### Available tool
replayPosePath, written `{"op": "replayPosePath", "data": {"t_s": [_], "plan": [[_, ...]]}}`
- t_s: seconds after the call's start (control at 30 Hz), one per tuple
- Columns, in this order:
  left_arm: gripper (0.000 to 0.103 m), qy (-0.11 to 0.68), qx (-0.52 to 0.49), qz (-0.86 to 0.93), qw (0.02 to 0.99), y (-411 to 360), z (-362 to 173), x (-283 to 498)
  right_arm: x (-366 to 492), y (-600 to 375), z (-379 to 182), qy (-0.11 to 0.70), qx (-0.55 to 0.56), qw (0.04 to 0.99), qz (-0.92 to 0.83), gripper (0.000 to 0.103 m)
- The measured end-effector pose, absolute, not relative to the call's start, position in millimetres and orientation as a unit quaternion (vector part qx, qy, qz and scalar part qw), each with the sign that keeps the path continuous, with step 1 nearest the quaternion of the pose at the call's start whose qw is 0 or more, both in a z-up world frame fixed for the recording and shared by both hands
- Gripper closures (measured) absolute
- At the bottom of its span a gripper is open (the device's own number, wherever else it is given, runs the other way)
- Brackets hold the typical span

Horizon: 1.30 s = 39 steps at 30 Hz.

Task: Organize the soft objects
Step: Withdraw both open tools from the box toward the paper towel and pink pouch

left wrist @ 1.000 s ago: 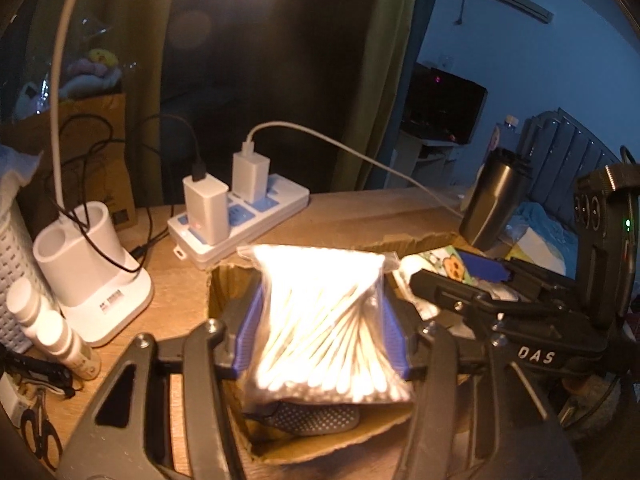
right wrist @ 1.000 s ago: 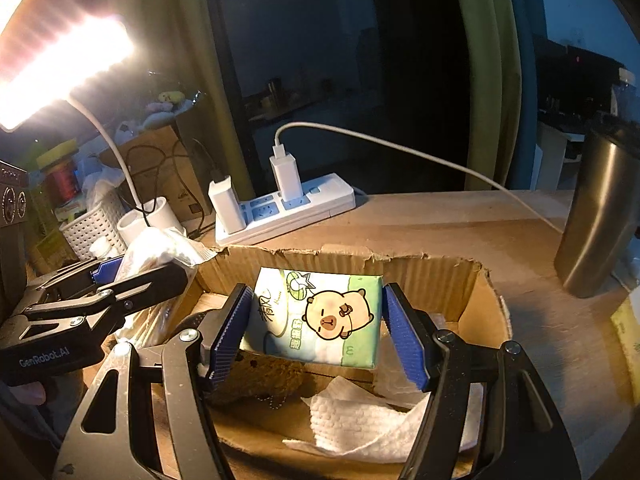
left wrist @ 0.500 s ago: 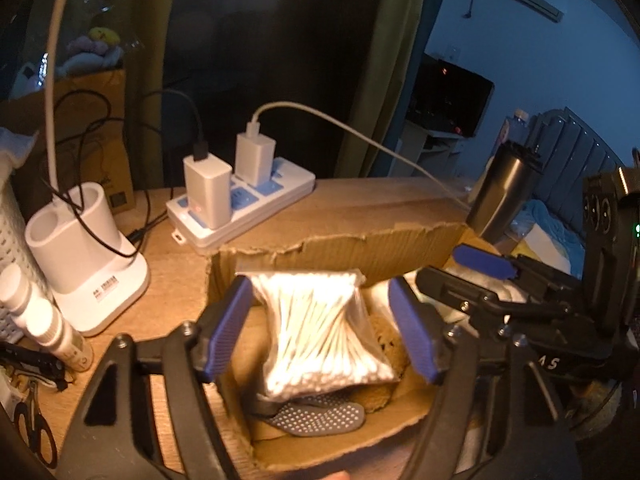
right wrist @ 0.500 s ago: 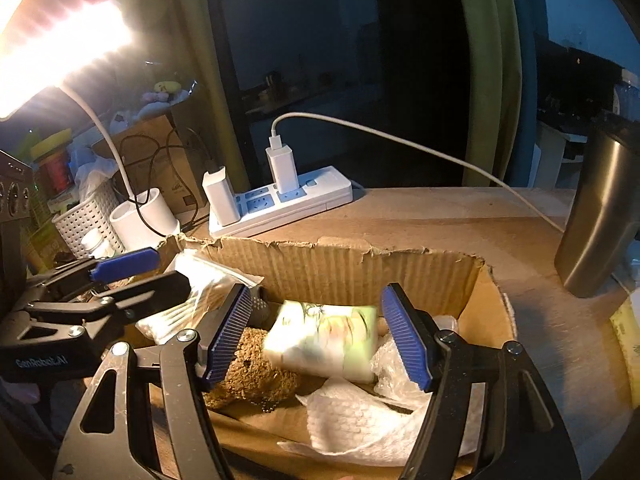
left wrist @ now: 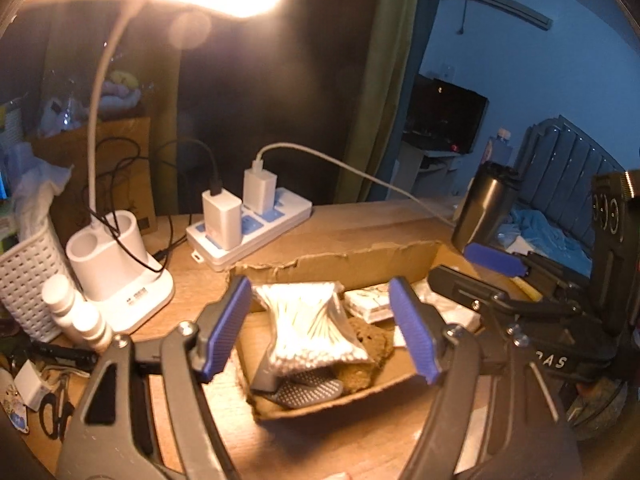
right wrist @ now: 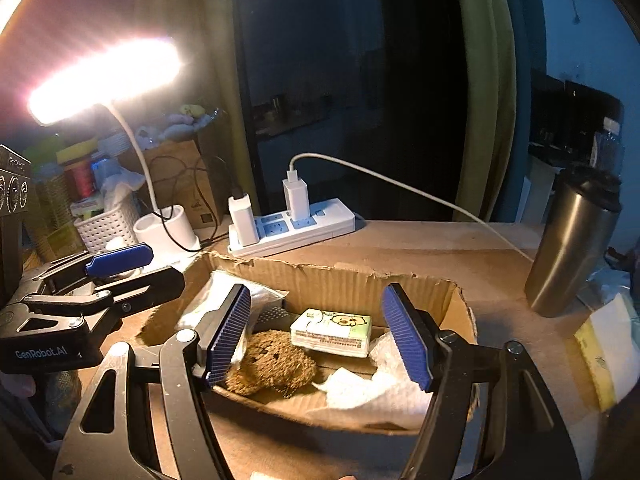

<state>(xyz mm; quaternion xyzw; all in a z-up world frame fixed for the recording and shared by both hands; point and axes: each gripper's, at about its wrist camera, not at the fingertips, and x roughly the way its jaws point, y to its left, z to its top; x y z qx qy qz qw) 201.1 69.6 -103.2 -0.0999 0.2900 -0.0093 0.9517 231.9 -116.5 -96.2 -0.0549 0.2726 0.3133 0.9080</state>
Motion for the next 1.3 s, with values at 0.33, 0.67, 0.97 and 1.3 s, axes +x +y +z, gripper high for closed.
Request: {"op": "replayPosePath", "data": {"t_s": [0.33, 0.67, 0.97, 1.3], "plan": [[0.03, 0.267, -0.096, -0.007, 0.959, 62, -85, 165, 195, -132, -75, 0.252, -0.058, 0.917, 0.305, 0.031], [0.03, 0.25, -0.094, -0.01, 0.964, 51, -75, 136, 166, -156, -70, 0.245, -0.059, 0.922, 0.293, 0.031], [0.03, 0.249, -0.095, -0.018, 0.964, 37, -78, 119, 148, -175, -78, 0.255, -0.059, 0.924, 0.279, 0.031], [0.03, 0.255, -0.092, -0.025, 0.962, 26, -84, 105, 129, -186, -97, 0.271, -0.059, 0.921, 0.275, 0.031]]}}
